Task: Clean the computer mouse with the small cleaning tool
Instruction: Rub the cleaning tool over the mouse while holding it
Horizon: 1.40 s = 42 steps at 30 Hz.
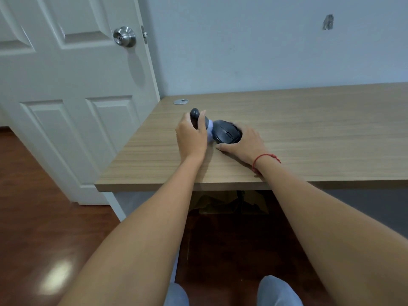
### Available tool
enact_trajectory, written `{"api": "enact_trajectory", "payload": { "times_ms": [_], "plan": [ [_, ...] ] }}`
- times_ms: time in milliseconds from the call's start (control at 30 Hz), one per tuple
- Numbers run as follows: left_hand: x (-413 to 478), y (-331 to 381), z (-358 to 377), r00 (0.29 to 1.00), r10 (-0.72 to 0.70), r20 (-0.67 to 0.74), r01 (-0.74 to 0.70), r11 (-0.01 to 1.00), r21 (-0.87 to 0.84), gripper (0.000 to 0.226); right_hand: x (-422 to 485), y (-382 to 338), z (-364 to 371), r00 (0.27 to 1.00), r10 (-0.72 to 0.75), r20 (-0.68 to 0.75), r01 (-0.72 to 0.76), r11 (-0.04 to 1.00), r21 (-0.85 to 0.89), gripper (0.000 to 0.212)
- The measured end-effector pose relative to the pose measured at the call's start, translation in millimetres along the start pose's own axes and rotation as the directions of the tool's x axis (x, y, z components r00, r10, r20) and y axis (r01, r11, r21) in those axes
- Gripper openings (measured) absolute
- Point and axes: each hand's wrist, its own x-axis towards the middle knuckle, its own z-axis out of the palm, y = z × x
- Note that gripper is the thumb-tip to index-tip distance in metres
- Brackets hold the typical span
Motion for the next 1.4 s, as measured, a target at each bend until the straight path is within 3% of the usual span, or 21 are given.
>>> {"api": "enact_trajectory", "payload": {
  "times_ms": [100, 333, 567, 667, 767, 967, 1133, 1300, 1400],
  "plan": [
    [-2, 5, 0, 0.998, 0.062, -0.002, -0.062, 0.994, -0.095, 0.027, 2, 3, 1, 1.0, 0.003, -0.012, -0.003, 0.999, 0.043, 0.074],
    [0, -5, 1, 0.997, -0.015, 0.077, 0.012, 0.999, 0.047, 0.027, 4, 7, 0, 0.998, -0.054, -0.023, 0.057, 0.989, 0.137, 0.065],
    [-5, 9, 2, 0.992, 0.118, 0.034, -0.113, 0.987, -0.11, 0.02, 10, 10, 4, 0.998, -0.06, 0.001, 0.059, 0.981, 0.184, 0.071],
    [-3, 2, 4, 0.985, 0.146, 0.092, -0.144, 0.989, -0.032, 0.022, 10, 11, 2, 0.997, -0.068, 0.023, 0.063, 0.98, 0.187, 0.071],
    [0, -5, 1, 0.995, 0.062, 0.08, -0.07, 0.992, 0.101, 0.026, 10, 12, 0, 0.996, -0.075, 0.036, 0.065, 0.971, 0.23, 0.071],
    [-5, 6, 4, 0.98, 0.19, 0.066, -0.186, 0.981, -0.059, 0.02, 9, 10, -2, 0.993, -0.104, 0.047, 0.09, 0.968, 0.234, 0.07],
    [1, -3, 0, 1.0, 0.015, 0.026, -0.017, 0.996, 0.091, 0.027, 7, 10, -2, 0.996, -0.064, 0.056, 0.045, 0.952, 0.302, 0.071],
    [-5, 6, 2, 0.987, 0.159, 0.032, -0.155, 0.984, -0.09, 0.018, 9, 10, 0, 0.996, -0.084, 0.036, 0.071, 0.96, 0.271, 0.07],
    [-3, 1, 3, 0.982, 0.159, 0.099, -0.157, 0.987, -0.029, 0.02, 9, 11, 0, 0.997, -0.063, 0.034, 0.05, 0.954, 0.297, 0.069]
  ]
}}
